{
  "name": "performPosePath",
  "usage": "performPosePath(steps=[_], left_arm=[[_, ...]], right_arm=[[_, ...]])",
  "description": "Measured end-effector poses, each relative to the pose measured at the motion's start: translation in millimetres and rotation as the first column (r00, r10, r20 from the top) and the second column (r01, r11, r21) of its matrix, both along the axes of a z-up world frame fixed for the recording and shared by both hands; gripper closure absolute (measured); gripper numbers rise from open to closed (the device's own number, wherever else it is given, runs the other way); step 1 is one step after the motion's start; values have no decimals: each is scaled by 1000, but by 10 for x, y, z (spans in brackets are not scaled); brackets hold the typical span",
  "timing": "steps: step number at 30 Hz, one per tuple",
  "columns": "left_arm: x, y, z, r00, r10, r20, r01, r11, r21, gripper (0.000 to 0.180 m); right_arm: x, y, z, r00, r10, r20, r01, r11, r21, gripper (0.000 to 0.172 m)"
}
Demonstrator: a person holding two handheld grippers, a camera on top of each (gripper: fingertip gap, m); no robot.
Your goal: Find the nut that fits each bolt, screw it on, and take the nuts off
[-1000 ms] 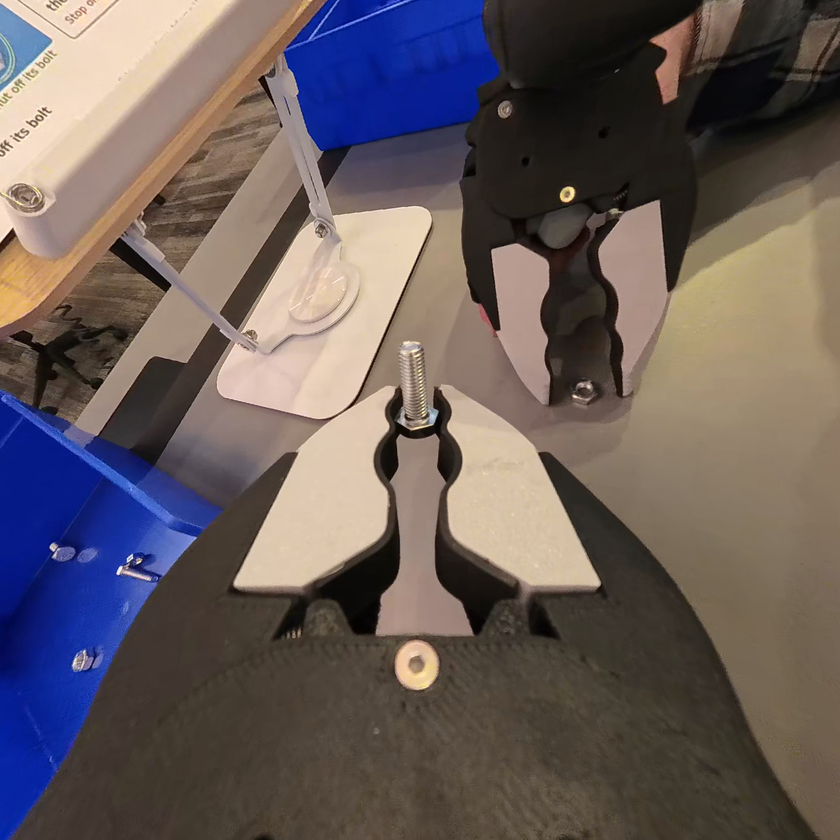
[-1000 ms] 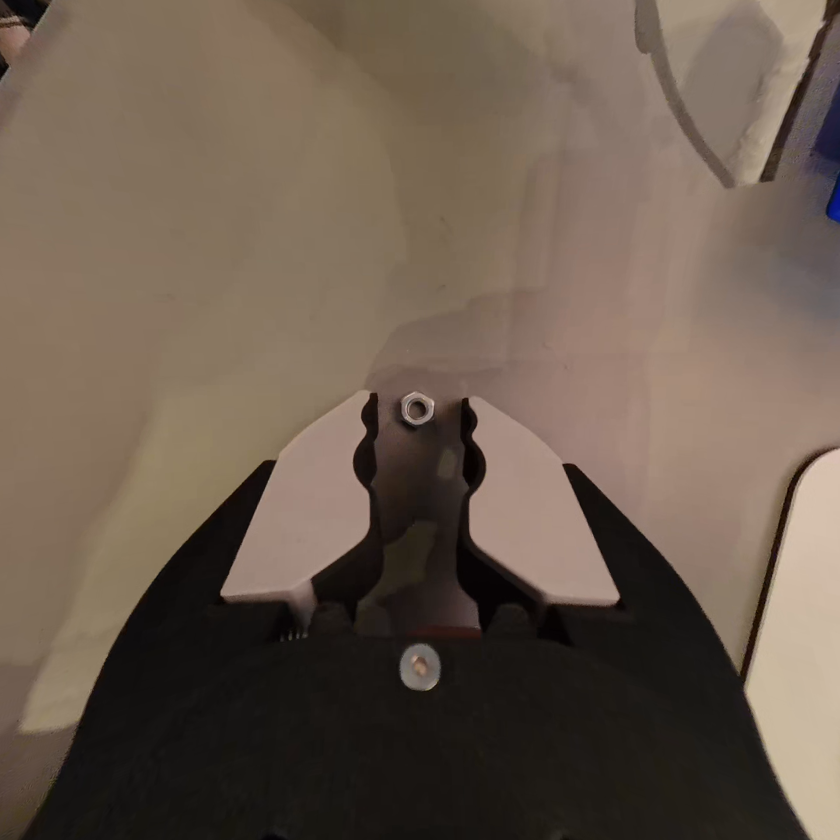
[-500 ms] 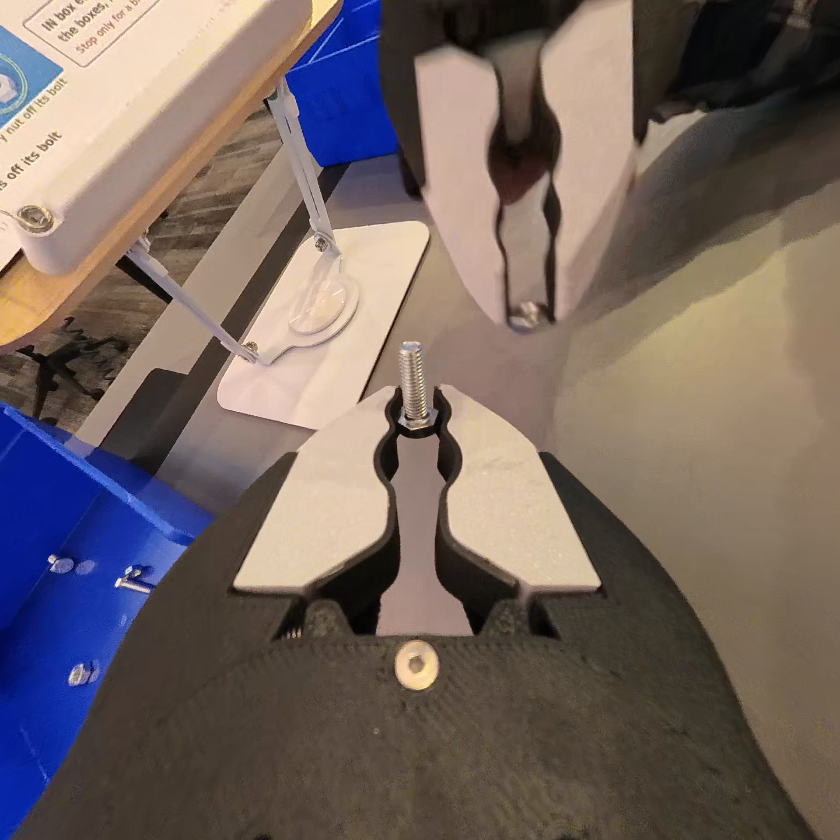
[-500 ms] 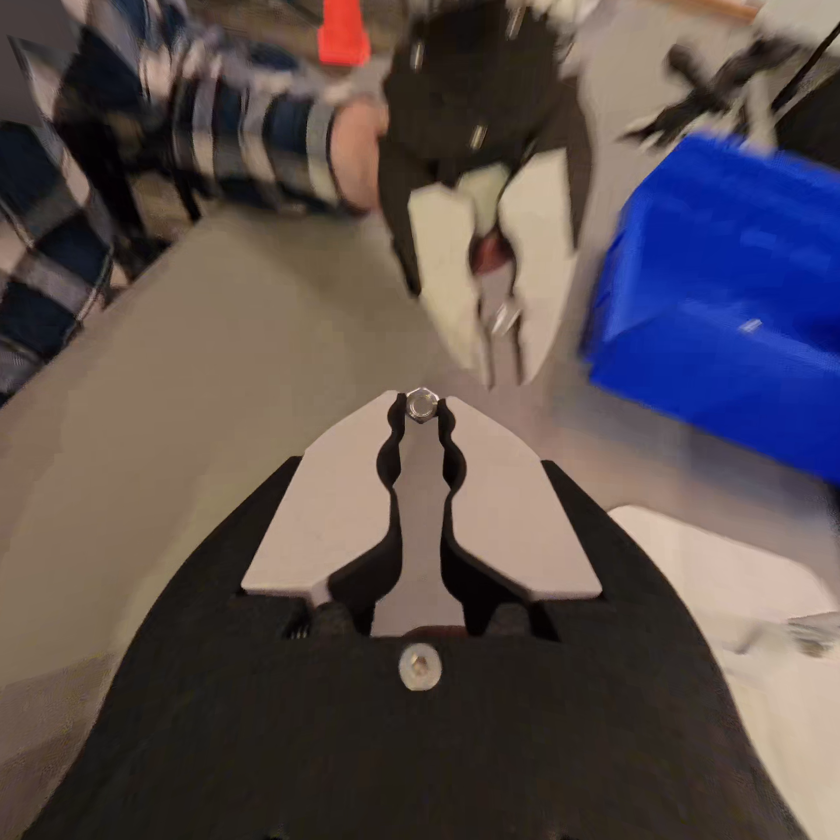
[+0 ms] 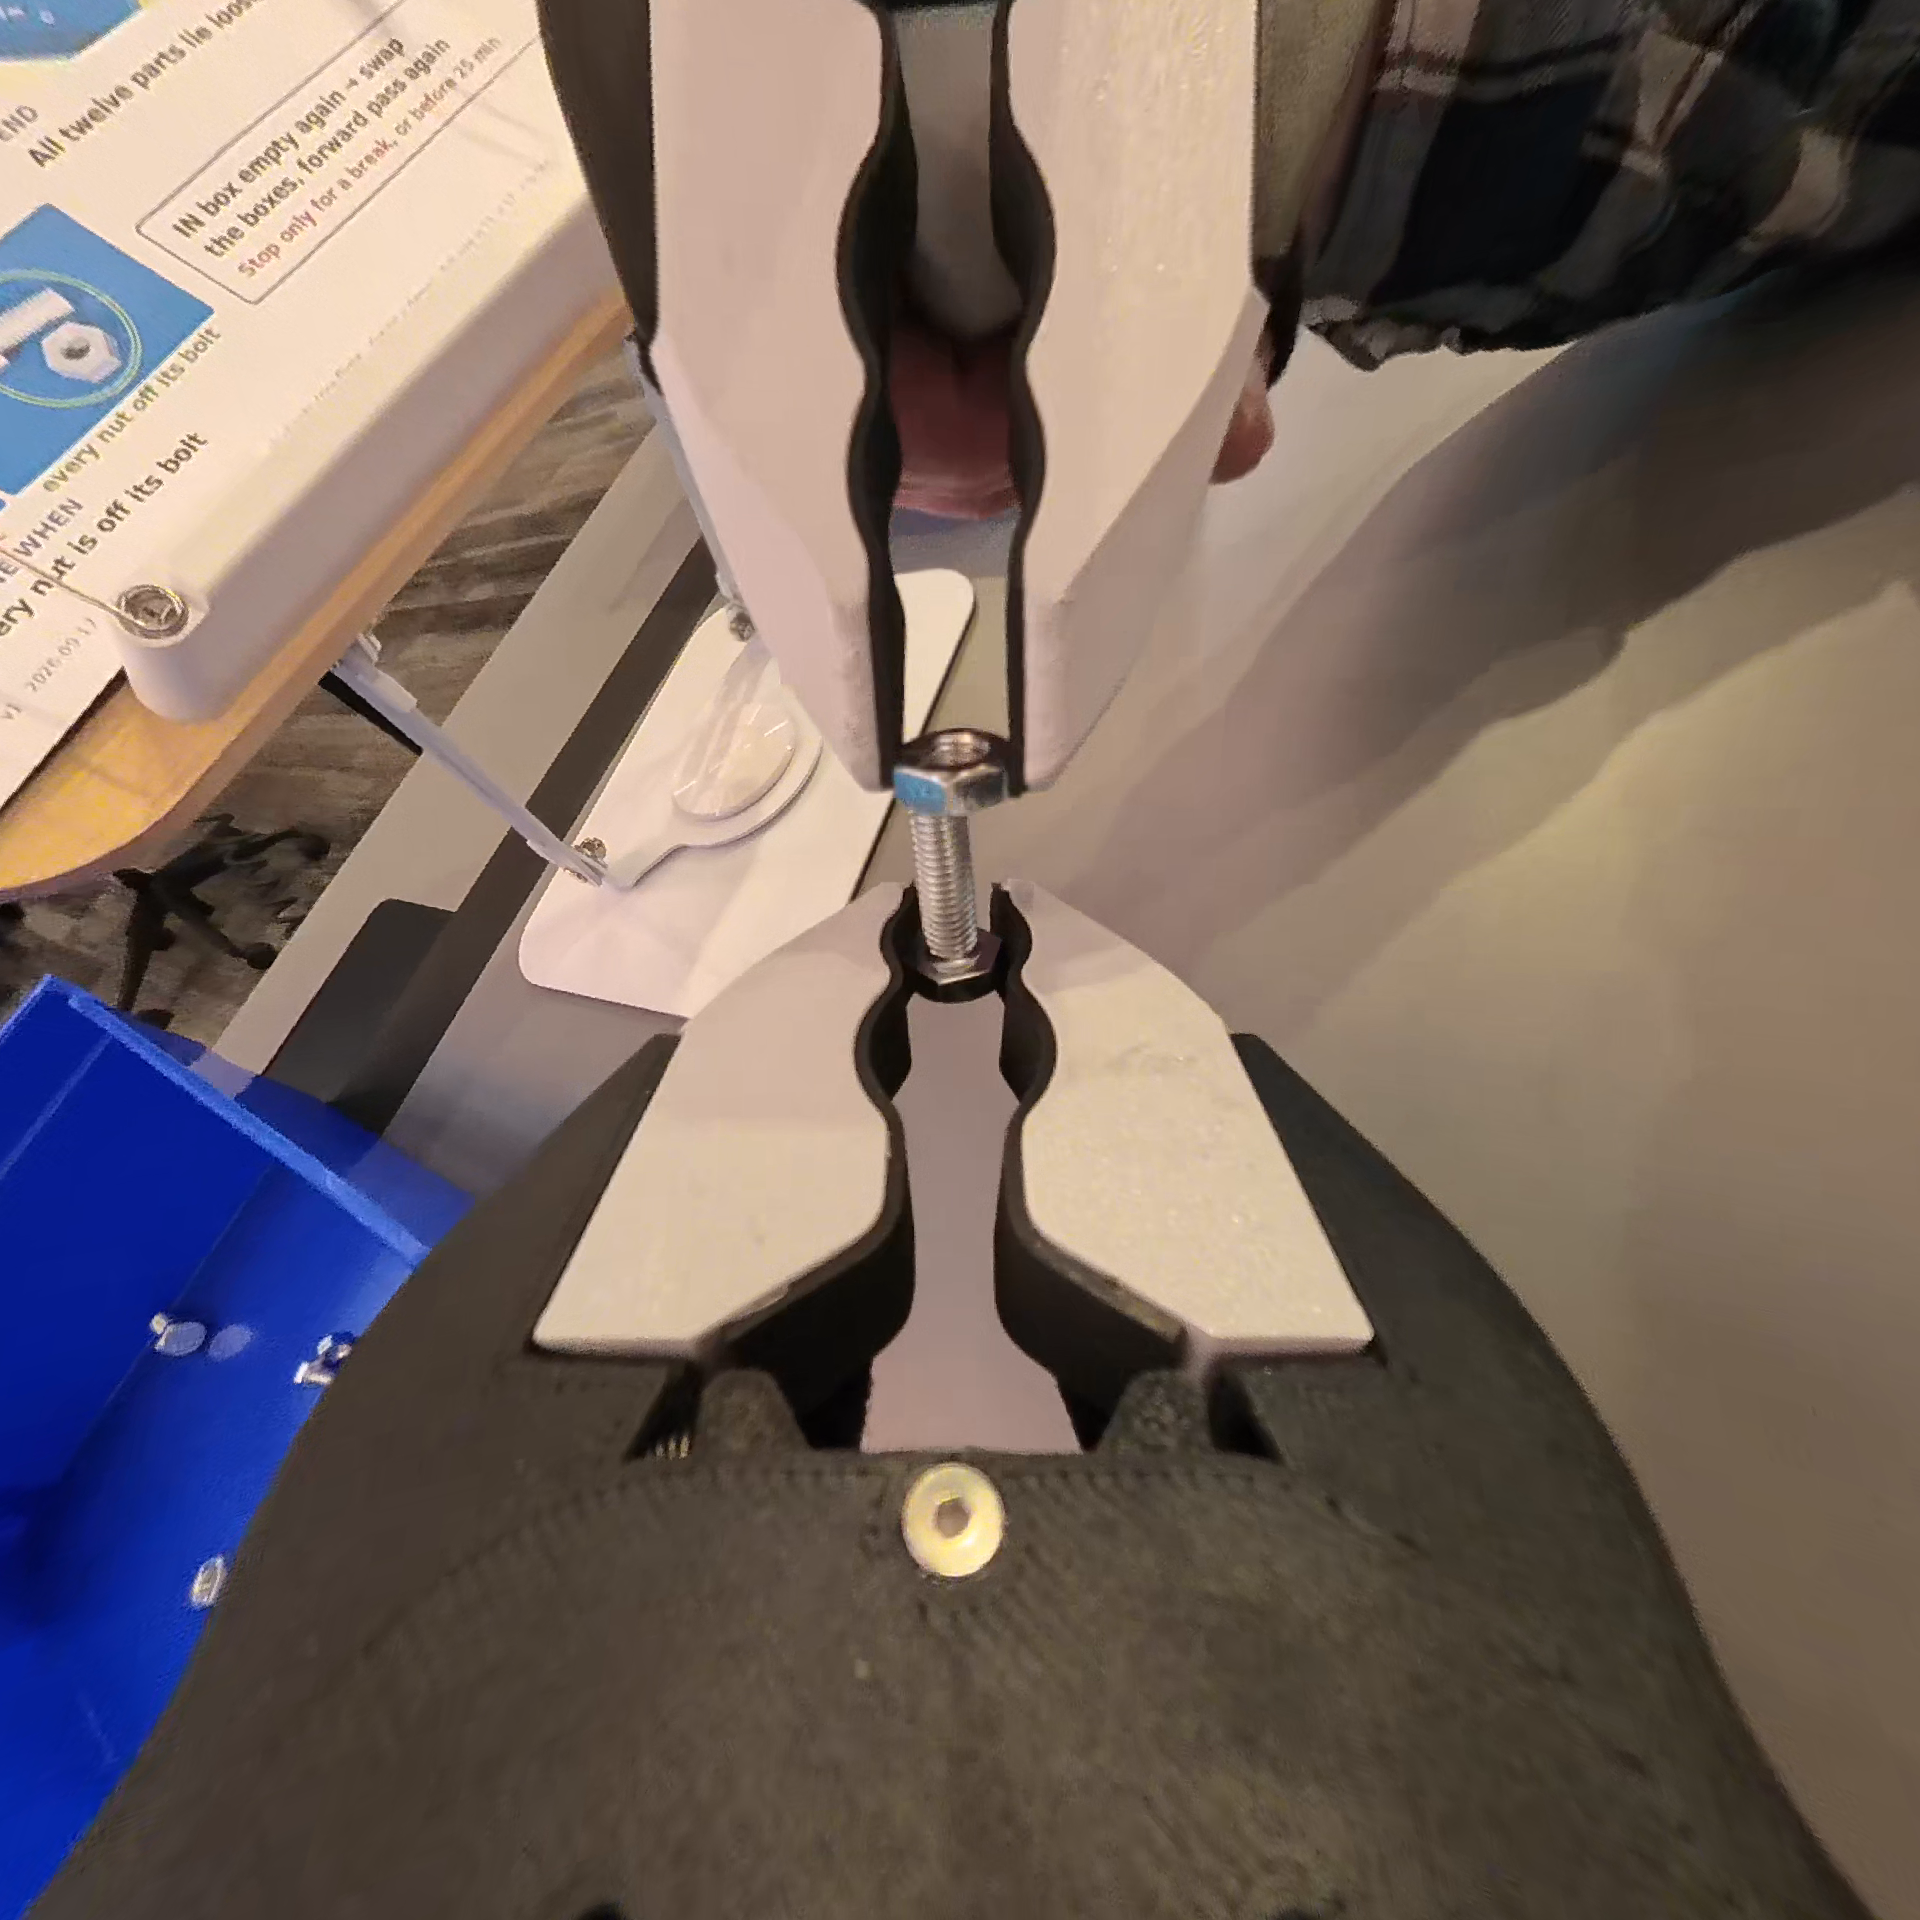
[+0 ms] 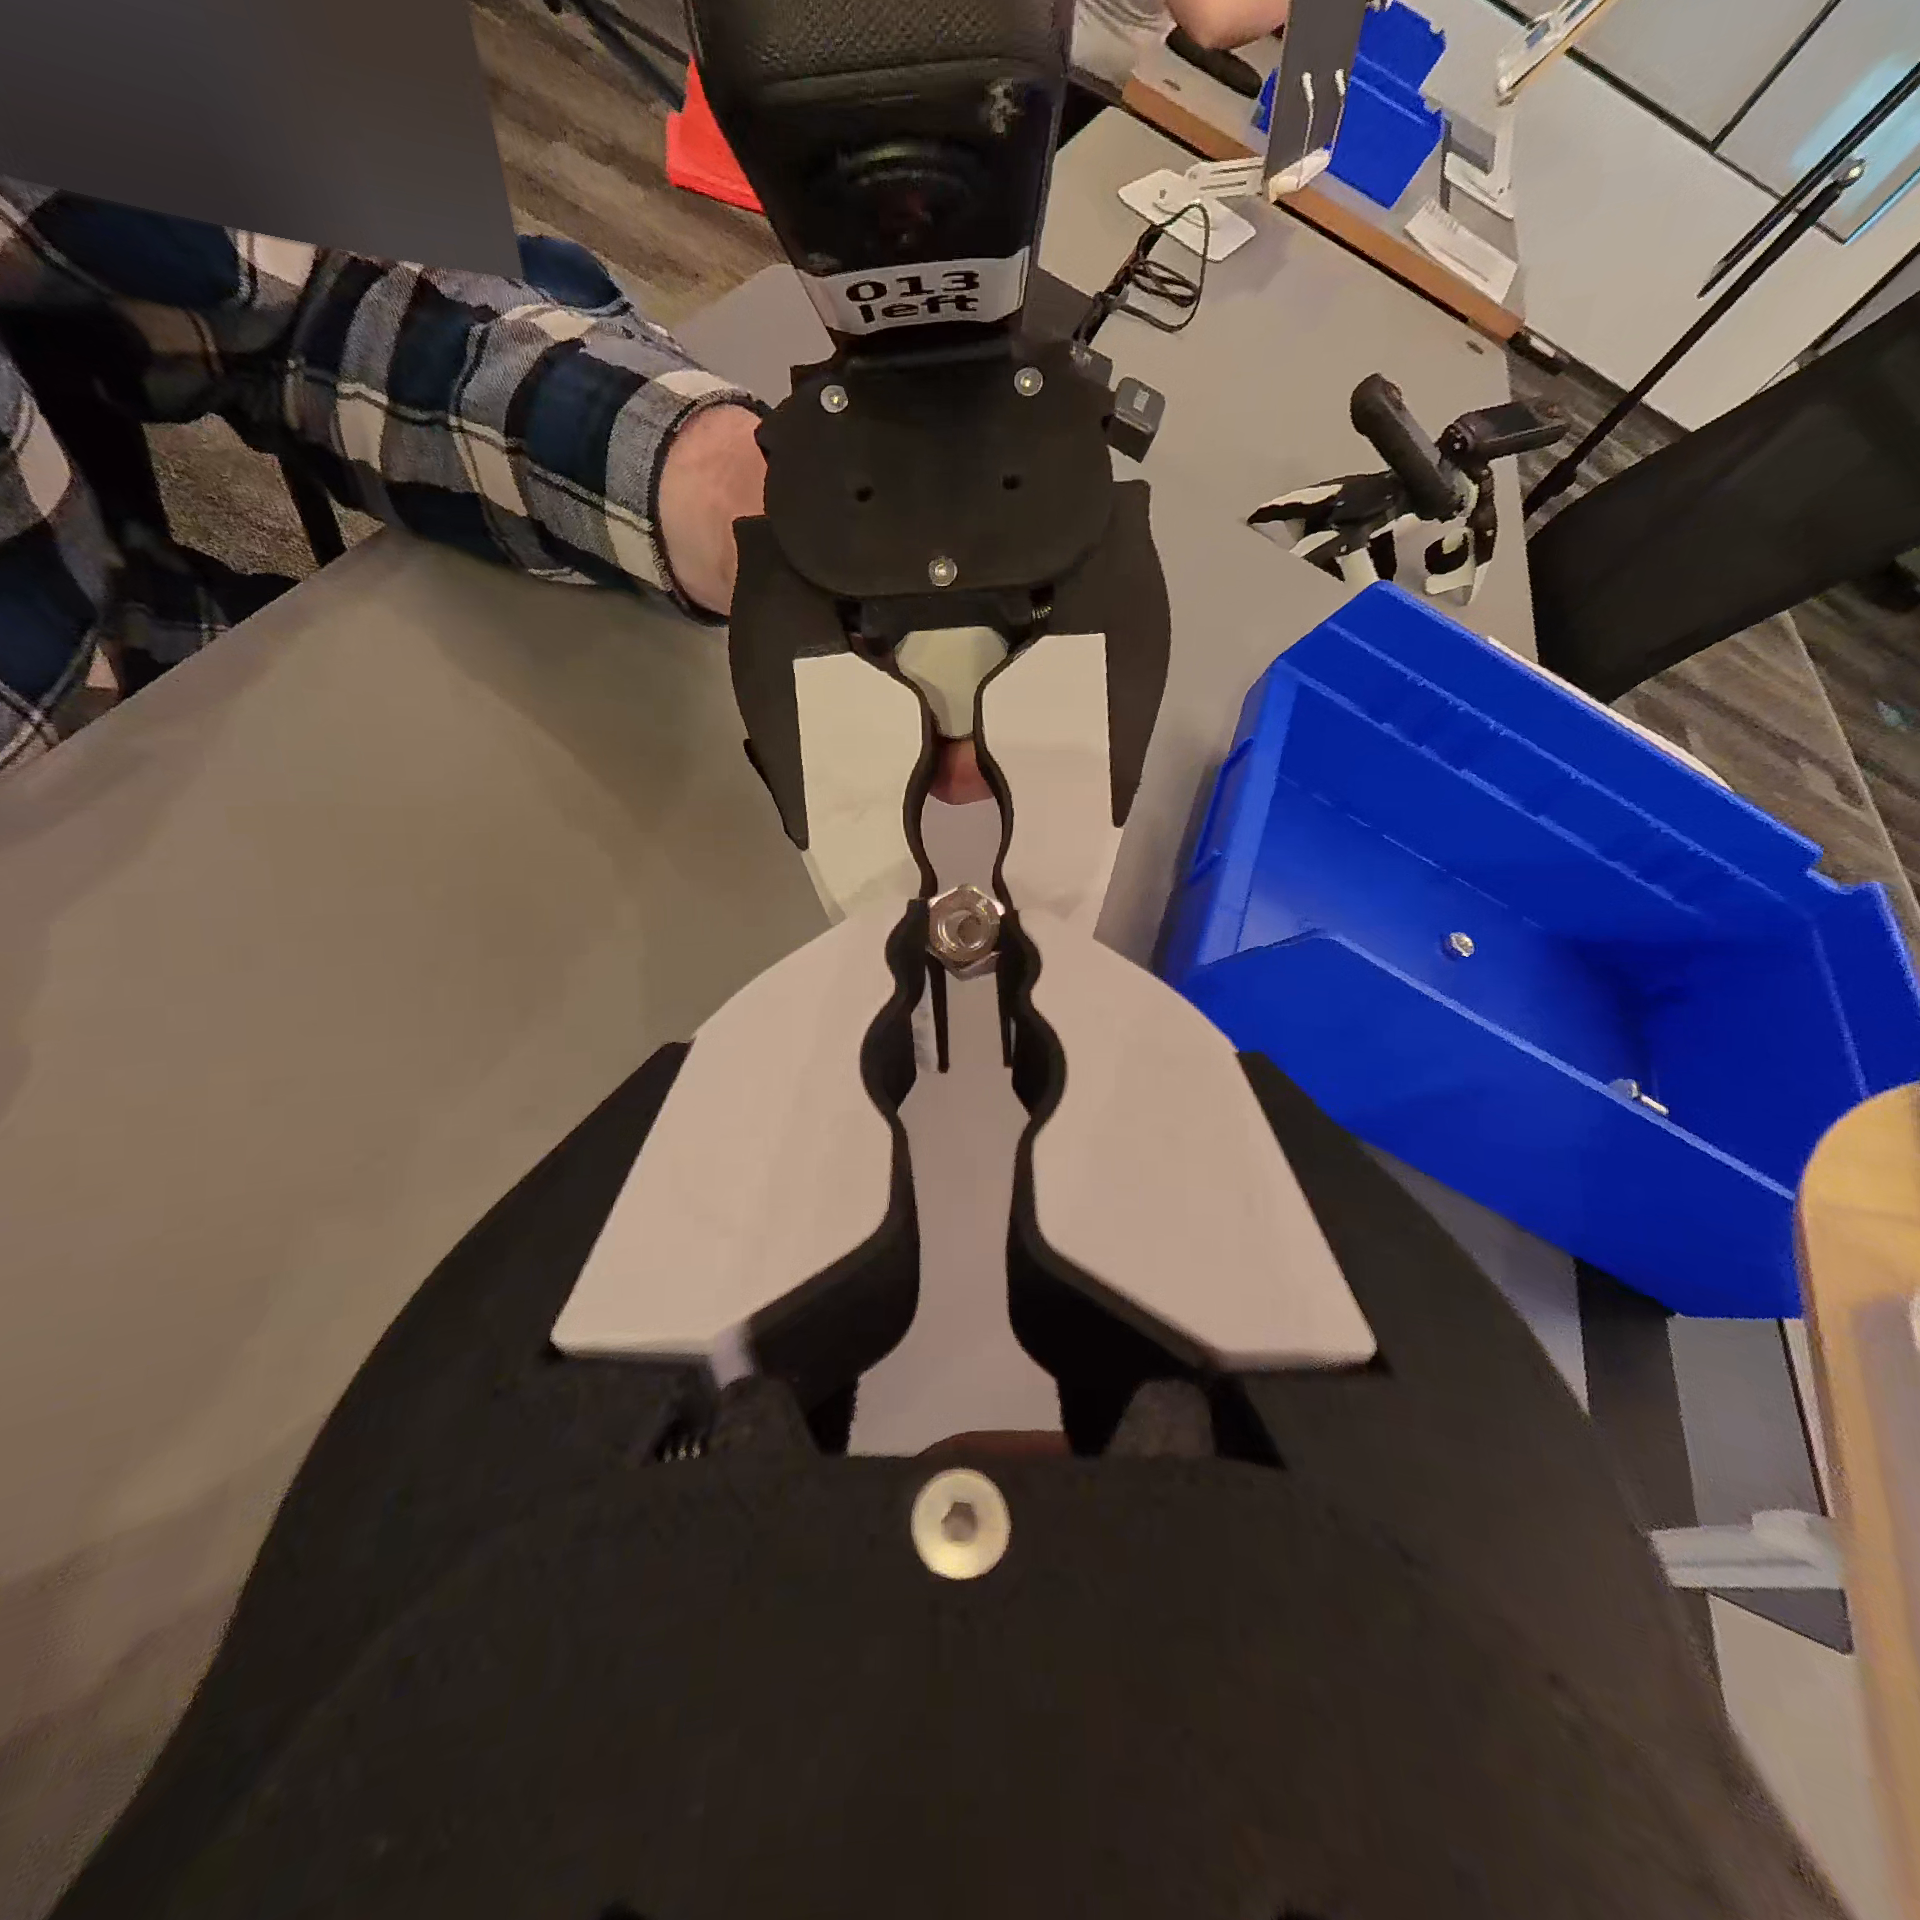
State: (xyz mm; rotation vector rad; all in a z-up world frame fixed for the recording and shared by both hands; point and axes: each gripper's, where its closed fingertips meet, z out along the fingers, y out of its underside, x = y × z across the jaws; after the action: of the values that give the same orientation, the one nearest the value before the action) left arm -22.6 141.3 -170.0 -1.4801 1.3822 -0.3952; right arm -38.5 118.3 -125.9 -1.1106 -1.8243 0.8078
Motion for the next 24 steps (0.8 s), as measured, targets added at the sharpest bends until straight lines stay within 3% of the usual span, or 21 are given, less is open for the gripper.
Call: performPosePath(steps=[10, 16, 24], left_arm=[[-16, 40, 23, 999, 44, -13, -43, 998, 51, 168], [-113, 195, 11, 986, 159, -44, -153, 982, 110, 168], [-269, 366, 49, 955, 291, -49, -275, 939, 208, 168]], right_arm=[[-9, 48, 2, 999, -35, -10, 35, 999, 26, 157], [-51, 185, -29, 990, -143, -4, 143, 988, 60, 157], [-160, 325, -14, 959, -266, -93, 260, 963, -75, 157]])
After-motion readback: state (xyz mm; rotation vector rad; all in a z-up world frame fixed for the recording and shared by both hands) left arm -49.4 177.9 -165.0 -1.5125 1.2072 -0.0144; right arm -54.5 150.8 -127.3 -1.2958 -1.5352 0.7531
